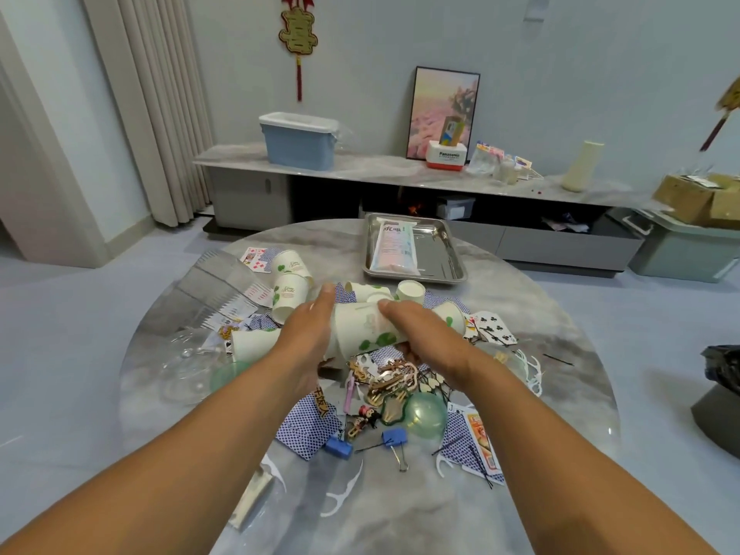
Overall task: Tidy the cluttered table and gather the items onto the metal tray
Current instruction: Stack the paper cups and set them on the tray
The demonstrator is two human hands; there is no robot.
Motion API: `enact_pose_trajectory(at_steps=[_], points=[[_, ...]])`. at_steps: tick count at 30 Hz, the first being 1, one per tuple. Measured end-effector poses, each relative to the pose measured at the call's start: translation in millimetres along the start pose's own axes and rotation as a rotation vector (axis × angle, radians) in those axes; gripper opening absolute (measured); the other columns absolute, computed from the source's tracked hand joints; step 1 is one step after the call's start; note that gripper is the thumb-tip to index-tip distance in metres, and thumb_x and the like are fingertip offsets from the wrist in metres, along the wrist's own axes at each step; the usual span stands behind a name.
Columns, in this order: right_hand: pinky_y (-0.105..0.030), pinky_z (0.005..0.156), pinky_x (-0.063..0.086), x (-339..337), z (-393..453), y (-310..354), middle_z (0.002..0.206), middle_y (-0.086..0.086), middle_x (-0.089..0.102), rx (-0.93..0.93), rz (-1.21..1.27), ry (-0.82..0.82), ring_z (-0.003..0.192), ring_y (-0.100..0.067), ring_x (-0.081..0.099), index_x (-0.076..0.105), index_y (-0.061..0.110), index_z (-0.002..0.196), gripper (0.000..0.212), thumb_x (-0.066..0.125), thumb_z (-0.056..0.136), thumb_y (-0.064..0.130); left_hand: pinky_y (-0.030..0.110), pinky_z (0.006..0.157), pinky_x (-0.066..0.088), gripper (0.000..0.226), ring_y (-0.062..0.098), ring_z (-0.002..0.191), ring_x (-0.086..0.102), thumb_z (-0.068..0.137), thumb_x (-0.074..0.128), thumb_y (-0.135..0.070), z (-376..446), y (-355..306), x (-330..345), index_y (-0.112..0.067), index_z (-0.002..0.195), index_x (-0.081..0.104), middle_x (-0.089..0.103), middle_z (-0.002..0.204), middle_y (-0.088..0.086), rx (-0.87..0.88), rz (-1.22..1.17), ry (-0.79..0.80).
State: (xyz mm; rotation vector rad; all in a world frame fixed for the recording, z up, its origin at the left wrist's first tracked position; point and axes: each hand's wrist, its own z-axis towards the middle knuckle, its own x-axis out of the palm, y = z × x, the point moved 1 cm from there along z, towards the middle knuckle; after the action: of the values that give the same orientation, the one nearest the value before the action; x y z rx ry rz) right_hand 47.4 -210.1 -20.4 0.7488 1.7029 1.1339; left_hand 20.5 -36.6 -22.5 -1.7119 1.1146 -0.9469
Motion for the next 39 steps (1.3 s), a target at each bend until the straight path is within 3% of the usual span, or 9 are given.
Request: enact_pose_trajectory(at_steps=[4,9,16,20,24,28,33,36,39], points=[[-0.016,0.054,0.044,-27,5,12,0.076,0.016,0.068,-0.074,-0.028,-0.261,0.063,0.001,0.061,0.060,0.023,0.099,0.033,0.053,0.097,0.055,0.037,0.071,0.054,0.047,0.029,0.087,0.067,0.098,0.050,-0.060,12,-10,-14,-0.017,0.114,0.060,0.068,0.104,0.009,0.055,-0.037,-0.186],[-0.043,0.089,0.048,-45,9,8,0.096,0.014,0.061,-0.040,-0.770,-0.475,0.089,-0.016,0.058,0.050,0.038,0.108,0.052,0.061,0.074,0.076,0.029,0.064,0.043,0.042,0.012,0.087,0.059,0.095,0.054,-0.060,19,-17,-21,-0.028,0.122,0.058,0.059,0.107,-0.007,0.290,0.163,-0.281],[-0.026,0.058,0.037,-24,18,18,0.049,0.021,0.060,0.074,0.207,-0.388,0.052,0.000,0.057,0.063,0.026,0.075,0.043,0.055,0.092,0.065,0.041,0.081,0.056,0.037,0.027,0.090,0.067,0.098,0.050,-0.059,19,-15,-4,-0.024,0.102,0.061,0.068,0.104,0.007,0.064,-0.091,-0.158],[-0.025,0.053,0.029,-19,23,16,0.056,0.011,0.046,0.142,0.337,-0.396,0.054,-0.010,0.036,0.055,0.023,0.074,0.047,0.052,0.092,0.067,0.047,0.087,0.056,0.039,0.032,0.095,0.070,0.099,0.049,-0.059,22,-14,0,-0.022,0.100,0.061,0.071,0.106,0.011,0.034,-0.111,-0.159],[-0.025,0.061,0.037,-8,29,19,0.054,0.020,0.057,0.024,0.179,-0.219,0.062,-0.007,0.047,0.063,0.026,0.078,0.043,0.053,0.094,0.065,0.049,0.091,0.056,0.058,0.033,0.108,0.067,0.096,0.047,-0.067,20,-14,8,-0.020,0.130,0.056,0.068,0.120,0.011,0.026,-0.085,-0.065],[-0.027,0.064,0.041,-1,36,18,0.072,0.010,0.068,-0.007,0.065,-0.076,0.064,-0.009,0.056,0.069,0.025,0.087,0.060,0.042,0.090,0.079,0.051,0.086,0.060,0.066,0.030,0.102,0.072,0.081,0.073,-0.057,17,-14,17,-0.018,0.132,0.055,0.072,0.118,0.012,-0.001,-0.248,0.129],[-0.047,0.090,0.049,-49,60,-23,0.127,-0.002,0.062,0.061,-0.405,-0.534,0.118,-0.031,0.056,0.062,0.031,0.128,0.033,0.057,0.095,0.034,0.039,0.070,0.063,0.041,0.027,0.093,0.072,0.082,0.082,-0.034,26,-17,11,-0.014,0.114,0.064,0.076,0.103,0.012,-0.082,-0.451,0.061],[-0.053,0.121,0.024,-60,67,-66,0.164,-0.004,0.025,0.175,-0.889,-0.288,0.151,-0.029,0.022,0.034,0.043,0.152,0.086,0.074,0.078,0.029,0.037,0.063,0.062,0.035,0.027,0.087,0.072,0.085,0.078,-0.040,27,-17,10,-0.014,0.107,0.066,0.078,0.084,0.011,-0.146,-0.515,0.095],[-0.053,0.122,0.020,-58,69,-97,0.167,-0.004,0.014,0.144,-1.042,-0.225,0.153,-0.031,0.017,0.032,0.047,0.151,0.090,0.080,0.076,0.035,0.039,0.071,0.062,0.040,0.028,0.089,0.072,0.089,0.072,-0.047,28,-20,9,-0.013,0.108,0.066,0.078,0.082,0.012,-0.170,-0.558,0.081]])
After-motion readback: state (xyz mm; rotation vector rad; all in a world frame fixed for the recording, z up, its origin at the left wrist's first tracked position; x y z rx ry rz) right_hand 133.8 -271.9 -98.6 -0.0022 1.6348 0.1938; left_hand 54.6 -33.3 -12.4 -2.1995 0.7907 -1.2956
